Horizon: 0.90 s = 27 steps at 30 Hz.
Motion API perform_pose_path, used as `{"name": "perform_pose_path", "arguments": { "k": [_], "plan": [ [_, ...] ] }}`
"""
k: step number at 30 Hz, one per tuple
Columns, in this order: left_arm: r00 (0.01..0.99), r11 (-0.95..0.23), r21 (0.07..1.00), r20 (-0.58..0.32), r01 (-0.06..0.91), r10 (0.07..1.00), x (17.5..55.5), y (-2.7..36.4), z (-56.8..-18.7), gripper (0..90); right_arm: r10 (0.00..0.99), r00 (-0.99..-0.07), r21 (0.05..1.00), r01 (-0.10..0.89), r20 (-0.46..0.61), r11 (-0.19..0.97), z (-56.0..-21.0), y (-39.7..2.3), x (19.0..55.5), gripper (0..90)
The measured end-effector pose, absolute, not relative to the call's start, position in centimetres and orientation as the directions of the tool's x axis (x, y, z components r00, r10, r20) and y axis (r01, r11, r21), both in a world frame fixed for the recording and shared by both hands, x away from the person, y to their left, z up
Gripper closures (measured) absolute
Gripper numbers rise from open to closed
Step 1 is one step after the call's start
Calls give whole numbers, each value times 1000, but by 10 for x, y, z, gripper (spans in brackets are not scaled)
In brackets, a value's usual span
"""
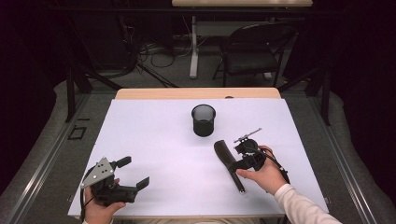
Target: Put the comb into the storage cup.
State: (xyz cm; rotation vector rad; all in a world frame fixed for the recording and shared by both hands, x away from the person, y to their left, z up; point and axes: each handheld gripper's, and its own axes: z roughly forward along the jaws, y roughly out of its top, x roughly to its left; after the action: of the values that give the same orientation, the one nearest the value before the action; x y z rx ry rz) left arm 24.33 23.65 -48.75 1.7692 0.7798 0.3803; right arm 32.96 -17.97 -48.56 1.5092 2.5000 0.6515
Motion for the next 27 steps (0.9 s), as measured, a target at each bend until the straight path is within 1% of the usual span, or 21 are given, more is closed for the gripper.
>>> {"name": "perform_pose_path", "arguments": {
  "k": [1, 7, 8, 17, 19, 20, 24, 25, 27],
  "plan": [
    [731, -172, 933, -123, 315, 671, 243, 237, -488, 6, 872, -482, 424, 810, 90, 404, -485, -180, 330, 302],
    [729, -173, 932, -124, 318, 673, 243, 237, -488, 6, 876, -473, 423, 816, 95, 394, -490, -177, 332, 392],
    [729, -174, 932, -124, 318, 673, 243, 237, -488, 6, 877, -471, 411, 820, 92, 398, -490, -176, 332, 405],
    [728, -174, 931, -126, 322, 674, 244, 237, -488, 6, 874, -478, 399, 822, 93, 407, -495, -172, 333, 444],
    [730, -171, 932, -128, 320, 671, 244, 237, -489, 6, 876, -471, 431, 815, 106, 386, -499, -170, 333, 456],
    [730, -172, 932, -127, 320, 672, 244, 237, -489, 6, 878, -469, 391, 829, 97, 400, -496, -170, 334, 469],
    [728, -175, 930, -126, 323, 673, 244, 237, -489, 6, 876, -472, 370, 834, 98, 408, -497, -168, 335, 485],
    [728, -173, 931, -127, 322, 673, 244, 237, -489, 6, 875, -472, 390, 829, 104, 401, -499, -167, 335, 491],
    [728, -176, 930, -126, 323, 673, 244, 237, -489, 6, 876, -473, 369, 834, 98, 409, -498, -166, 335, 494]
  ]
}}
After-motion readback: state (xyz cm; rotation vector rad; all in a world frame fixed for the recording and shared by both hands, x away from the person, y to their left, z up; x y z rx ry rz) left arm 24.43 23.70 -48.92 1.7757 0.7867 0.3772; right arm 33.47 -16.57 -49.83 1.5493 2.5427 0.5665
